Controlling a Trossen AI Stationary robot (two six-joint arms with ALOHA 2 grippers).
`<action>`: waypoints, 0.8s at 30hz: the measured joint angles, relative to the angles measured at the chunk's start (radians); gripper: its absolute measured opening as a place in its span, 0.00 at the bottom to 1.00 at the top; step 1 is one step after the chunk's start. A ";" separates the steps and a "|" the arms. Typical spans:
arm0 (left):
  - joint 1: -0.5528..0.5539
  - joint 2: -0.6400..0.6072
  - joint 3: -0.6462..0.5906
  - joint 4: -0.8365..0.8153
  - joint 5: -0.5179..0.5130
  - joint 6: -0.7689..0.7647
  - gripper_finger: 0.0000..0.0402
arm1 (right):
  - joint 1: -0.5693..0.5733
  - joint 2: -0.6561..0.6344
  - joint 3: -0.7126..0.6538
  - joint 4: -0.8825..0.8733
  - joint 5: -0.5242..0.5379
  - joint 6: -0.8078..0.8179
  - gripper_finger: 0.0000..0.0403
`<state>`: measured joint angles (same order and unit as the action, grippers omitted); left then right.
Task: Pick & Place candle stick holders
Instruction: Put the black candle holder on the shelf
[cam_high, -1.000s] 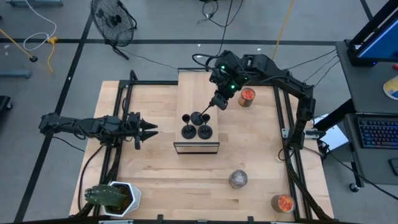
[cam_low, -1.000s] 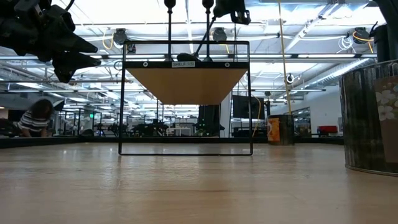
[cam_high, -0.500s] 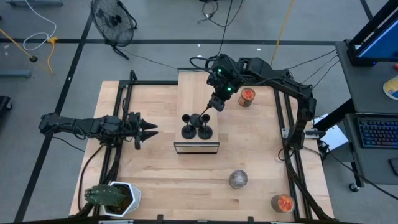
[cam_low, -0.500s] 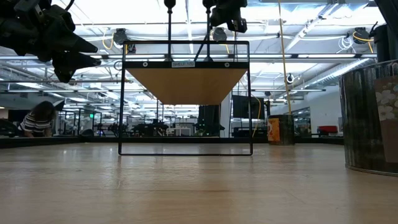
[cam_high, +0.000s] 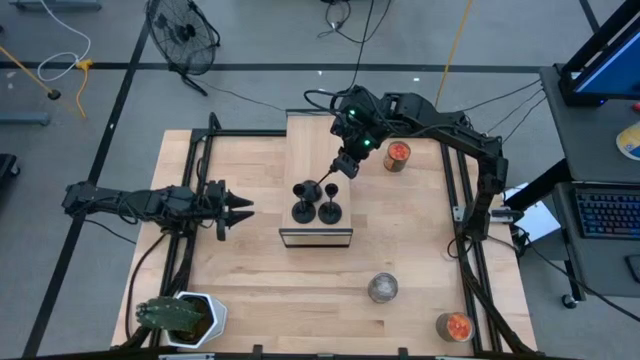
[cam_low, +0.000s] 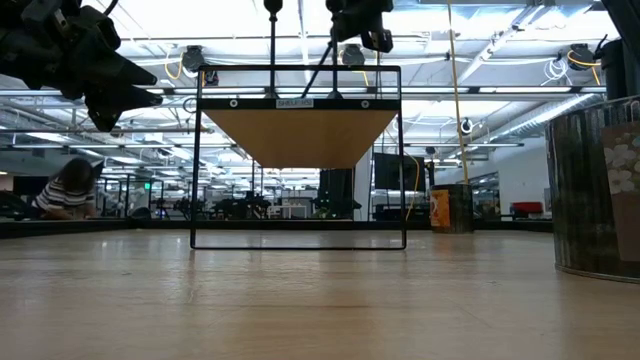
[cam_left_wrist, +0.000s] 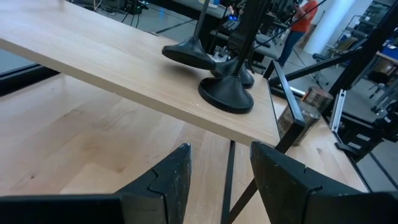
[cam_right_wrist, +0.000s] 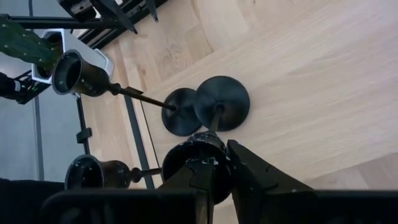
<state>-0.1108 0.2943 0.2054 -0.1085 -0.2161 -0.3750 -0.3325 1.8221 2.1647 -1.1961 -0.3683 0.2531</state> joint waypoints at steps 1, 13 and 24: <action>0.000 0.000 0.000 0.000 0.000 0.000 0.42 | 0.000 0.000 0.000 -0.002 0.000 0.000 0.07; 0.000 0.000 0.000 0.000 0.000 0.000 0.42 | 0.000 0.000 0.000 -0.005 0.000 0.000 0.07; 0.000 0.000 0.000 0.000 0.000 -0.001 0.42 | -0.001 -0.019 0.002 0.005 0.005 -0.004 0.07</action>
<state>-0.1104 0.2943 0.2054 -0.1085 -0.2161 -0.3759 -0.3336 1.8029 2.1665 -1.1909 -0.3634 0.2488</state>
